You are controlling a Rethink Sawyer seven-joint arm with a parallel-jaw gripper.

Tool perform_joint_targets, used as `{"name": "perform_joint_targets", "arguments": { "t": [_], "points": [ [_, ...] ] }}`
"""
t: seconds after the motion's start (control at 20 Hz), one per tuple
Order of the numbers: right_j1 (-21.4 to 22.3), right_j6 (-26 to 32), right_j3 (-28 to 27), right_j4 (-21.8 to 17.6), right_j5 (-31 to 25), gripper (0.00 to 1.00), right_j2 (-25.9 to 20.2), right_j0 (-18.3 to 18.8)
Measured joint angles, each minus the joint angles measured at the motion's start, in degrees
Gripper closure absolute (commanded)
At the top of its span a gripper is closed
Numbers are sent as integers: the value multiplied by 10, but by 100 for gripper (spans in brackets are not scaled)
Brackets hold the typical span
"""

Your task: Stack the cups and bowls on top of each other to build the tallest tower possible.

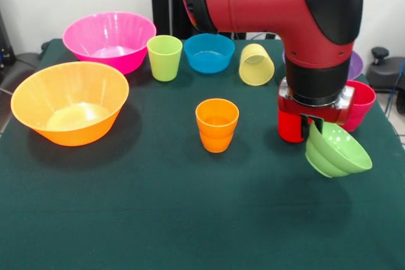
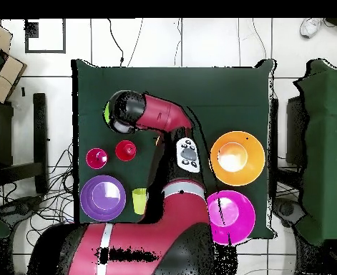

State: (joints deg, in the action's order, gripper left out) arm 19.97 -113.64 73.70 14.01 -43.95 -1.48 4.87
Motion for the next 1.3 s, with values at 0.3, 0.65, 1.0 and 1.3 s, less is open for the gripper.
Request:
{"name": "perform_joint_targets", "arguments": {
  "t": [0.3, 0.65, 1.0, 1.3],
  "points": [
    [11, 0, 0, 1, -21, 100, -8, 21],
    [28, 0, 0, 11, -32, 100, -25, 44],
    [39, 0, 0, 18, -37, 100, -37, 58],
    [50, 0, 5, 21, -38, 100, -51, 73]
  ]
}}
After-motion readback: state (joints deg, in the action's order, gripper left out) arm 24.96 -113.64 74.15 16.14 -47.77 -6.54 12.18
